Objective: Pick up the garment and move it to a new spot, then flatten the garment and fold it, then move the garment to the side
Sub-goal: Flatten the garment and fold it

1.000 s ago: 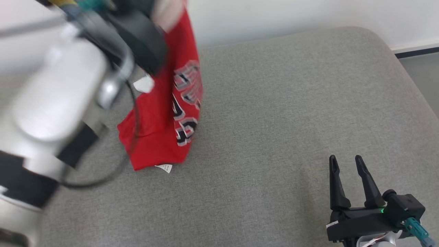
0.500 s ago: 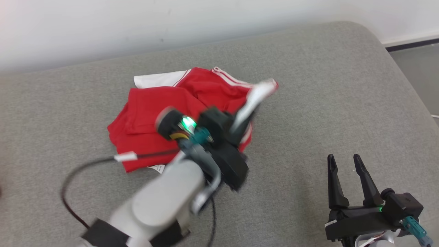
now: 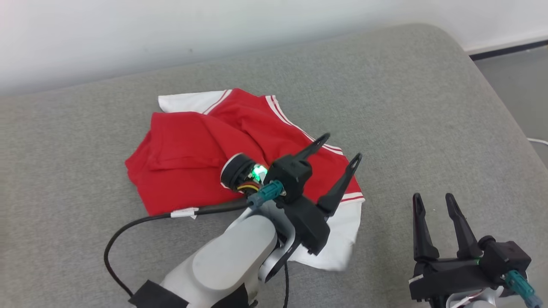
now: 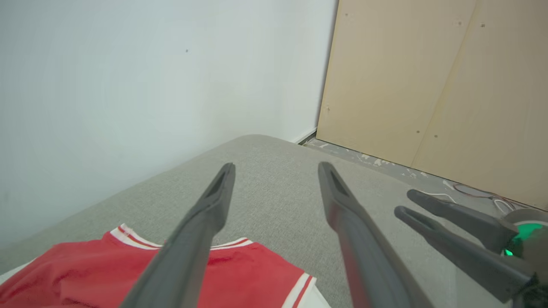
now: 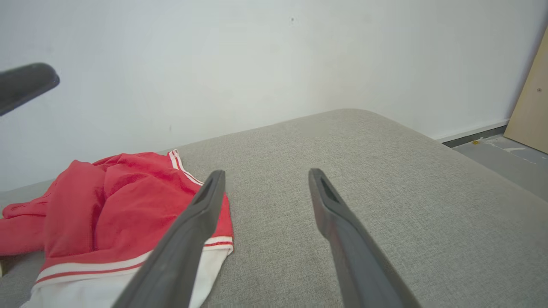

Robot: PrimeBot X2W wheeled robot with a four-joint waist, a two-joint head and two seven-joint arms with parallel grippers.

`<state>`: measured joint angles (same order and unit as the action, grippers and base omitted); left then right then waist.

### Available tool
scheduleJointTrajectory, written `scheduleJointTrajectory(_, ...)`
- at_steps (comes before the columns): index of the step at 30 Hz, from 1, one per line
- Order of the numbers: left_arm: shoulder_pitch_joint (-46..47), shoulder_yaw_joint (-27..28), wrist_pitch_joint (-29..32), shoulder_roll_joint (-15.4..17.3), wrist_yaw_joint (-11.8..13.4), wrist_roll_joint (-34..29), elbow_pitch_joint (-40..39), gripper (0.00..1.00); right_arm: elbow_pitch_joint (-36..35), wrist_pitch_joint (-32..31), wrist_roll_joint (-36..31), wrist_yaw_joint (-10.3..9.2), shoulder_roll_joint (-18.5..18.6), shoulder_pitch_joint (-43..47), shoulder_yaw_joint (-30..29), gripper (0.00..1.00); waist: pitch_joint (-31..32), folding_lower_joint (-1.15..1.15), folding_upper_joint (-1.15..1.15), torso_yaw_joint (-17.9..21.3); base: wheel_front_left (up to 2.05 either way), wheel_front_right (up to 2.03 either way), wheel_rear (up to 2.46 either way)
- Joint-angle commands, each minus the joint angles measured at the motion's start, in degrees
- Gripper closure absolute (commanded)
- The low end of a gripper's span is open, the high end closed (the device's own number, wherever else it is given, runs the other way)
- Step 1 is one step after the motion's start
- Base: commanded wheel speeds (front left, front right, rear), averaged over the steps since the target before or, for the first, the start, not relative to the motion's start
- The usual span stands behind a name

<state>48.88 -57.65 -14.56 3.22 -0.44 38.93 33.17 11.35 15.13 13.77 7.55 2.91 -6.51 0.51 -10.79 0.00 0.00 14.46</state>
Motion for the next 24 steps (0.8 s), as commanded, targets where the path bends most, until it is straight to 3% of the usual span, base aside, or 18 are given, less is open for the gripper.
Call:
scheduleJointTrajectory(1,0.69,0.83,-0.49,-0.11,0.51,-0.2,-1.02,0.0,0.04,0.02,-0.35,-0.13,-0.04,0.91,0.0,0.0,1.71,0.0,0.0,-1.71,0.0,0.0,0.0)
scheduleJointTrajectory(6,0.37,4.34,-0.7,0.85,2.03,-1.88,-3.97,0.0,-0.28,0.02,-0.78,-0.13,-0.01,1.82,-0.26,0.0,3.31,0.0,0.0,-3.73,0.0,0.0,0.0)
scheduleJointTrajectory(15,-9.3,15.8,-0.65,9.16,5.51,-6.79,-12.46,0.0,-0.55,0.02,-1.44,-0.13,-0.01,3.62,-1.15,0.0,5.95,0.0,0.0,-8.44,0.0,0.0,0.0)
scheduleJointTrajectory(24,-21.47,25.85,-0.66,16.38,7.15,-9.78,-18.88,0.0,-0.81,0.02,-1.75,-0.13,0.44,4.7,-1.37,0.0,7.55,0.0,0.0,-11.84,0.0,0.0,0.0)
